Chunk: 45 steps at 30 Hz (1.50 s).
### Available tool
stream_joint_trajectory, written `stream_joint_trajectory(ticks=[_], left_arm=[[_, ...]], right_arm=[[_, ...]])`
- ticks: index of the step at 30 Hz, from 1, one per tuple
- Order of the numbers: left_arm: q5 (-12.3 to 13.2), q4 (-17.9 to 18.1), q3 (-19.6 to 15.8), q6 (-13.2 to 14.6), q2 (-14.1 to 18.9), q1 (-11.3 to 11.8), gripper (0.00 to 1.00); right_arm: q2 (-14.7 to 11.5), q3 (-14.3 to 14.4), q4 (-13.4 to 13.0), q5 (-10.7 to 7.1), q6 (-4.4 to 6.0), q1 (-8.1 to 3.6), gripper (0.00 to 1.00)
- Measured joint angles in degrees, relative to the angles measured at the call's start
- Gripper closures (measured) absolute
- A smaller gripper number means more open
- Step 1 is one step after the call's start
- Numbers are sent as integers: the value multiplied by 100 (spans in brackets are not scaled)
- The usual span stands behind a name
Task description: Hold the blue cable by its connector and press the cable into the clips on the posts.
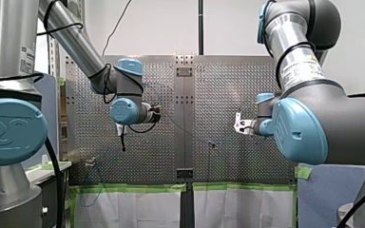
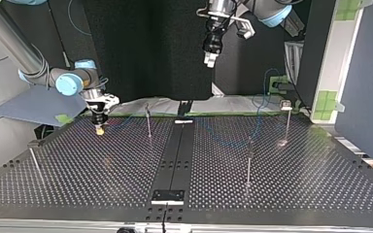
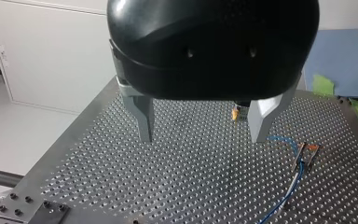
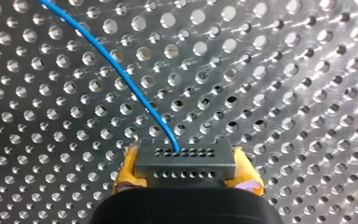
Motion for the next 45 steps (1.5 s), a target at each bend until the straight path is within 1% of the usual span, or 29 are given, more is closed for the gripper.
stream_joint_trajectory(ticks=[3, 7, 10, 45], left_arm=[[-12, 2, -1, 52, -1, 23, 1], [-27, 0, -1, 151, -1, 54, 1], [-30, -1, -1, 173, -1, 59, 1], [-32, -2, -1, 181, -1, 61, 1]], right_arm=[[-10, 16, -3, -10, 20, -17, 100], [-11, 40, -14, -21, 21, -31, 100], [-13, 46, -18, -23, 20, -33, 100], [-13, 49, -19, -24, 19, -36, 100]])
